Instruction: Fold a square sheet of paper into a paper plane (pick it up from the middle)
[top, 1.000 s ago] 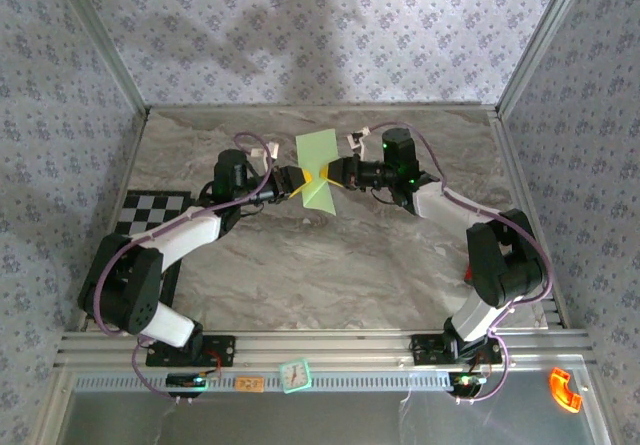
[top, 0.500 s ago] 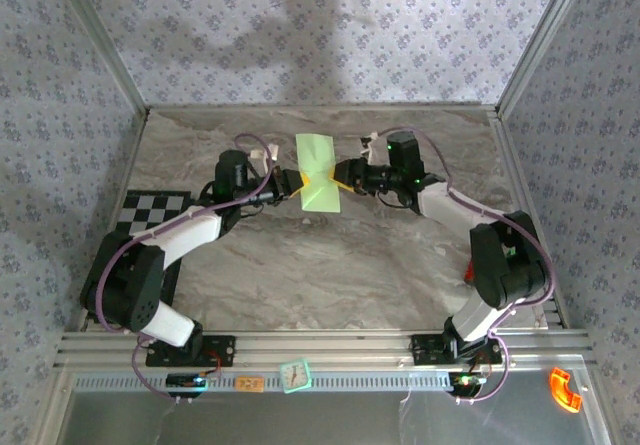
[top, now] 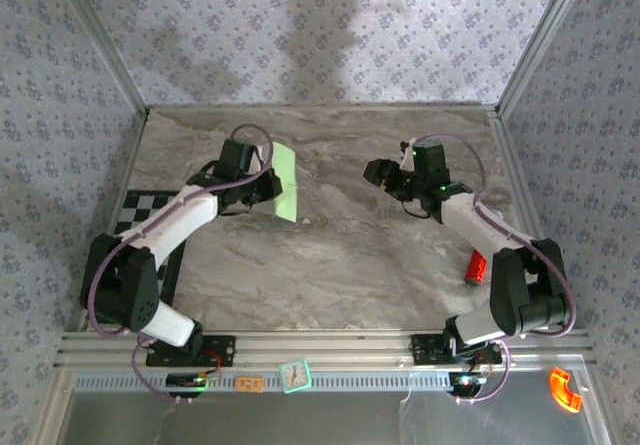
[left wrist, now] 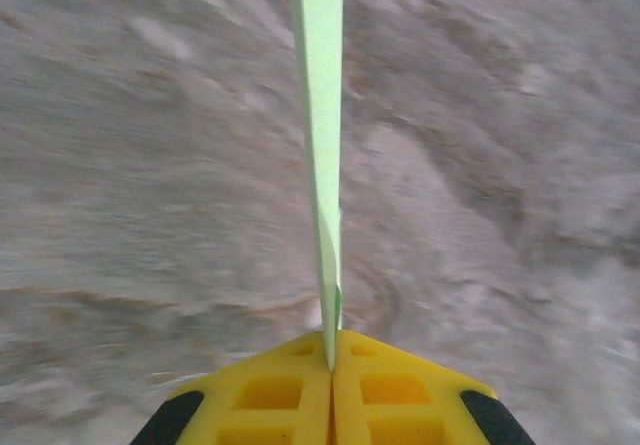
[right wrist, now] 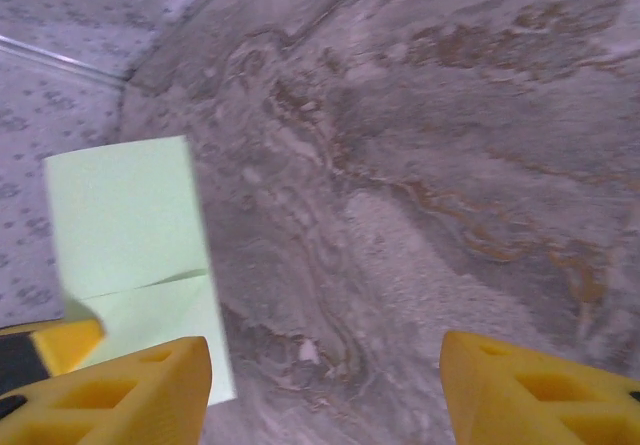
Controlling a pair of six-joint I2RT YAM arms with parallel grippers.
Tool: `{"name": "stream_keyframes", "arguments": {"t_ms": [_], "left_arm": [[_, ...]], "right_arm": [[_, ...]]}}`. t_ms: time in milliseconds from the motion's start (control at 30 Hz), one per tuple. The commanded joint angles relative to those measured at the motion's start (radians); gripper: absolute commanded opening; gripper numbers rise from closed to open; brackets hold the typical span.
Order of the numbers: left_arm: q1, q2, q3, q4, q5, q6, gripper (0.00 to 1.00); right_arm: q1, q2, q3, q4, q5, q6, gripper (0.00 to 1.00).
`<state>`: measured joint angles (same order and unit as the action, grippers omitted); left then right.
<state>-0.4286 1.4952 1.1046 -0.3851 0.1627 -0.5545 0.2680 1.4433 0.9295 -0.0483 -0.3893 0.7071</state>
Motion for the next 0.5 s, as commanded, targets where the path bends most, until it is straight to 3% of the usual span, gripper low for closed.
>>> {"name": "stream_keyframes", "arguments": {"t_ms": [0, 133, 267, 367, 467], "left_arm": [[-0.041, 0.034, 0.097, -0.285, -0.352, 0.129, 0.09], [-0.123, 0.14, 0.202, -0.436, -0.639, 0.15, 0.09], [-0.201, 0.284, 0.312, -0.535, -0.81, 0.14, 0.09], [-0.243, 0.378, 0.377, -0.566, -0.826, 0.122, 0.1], [-0.273, 0.437, 0.413, -0.538, -0.722, 0.097, 0.11]], "right_arm": [[0.001, -0.028, -0.003, -0.101, 0.14, -0.043, 0.64], [0.0, -0.033, -0.006, -0.119, 0.171, -0.043, 0.64], [-0.003, -0.035, -0.011, -0.129, 0.189, -0.037, 0.64], [-0.008, -0.038, -0.02, -0.133, 0.199, -0.029, 0.64], [-0.015, -0.051, -0.035, -0.137, 0.212, -0.019, 0.64]]}}
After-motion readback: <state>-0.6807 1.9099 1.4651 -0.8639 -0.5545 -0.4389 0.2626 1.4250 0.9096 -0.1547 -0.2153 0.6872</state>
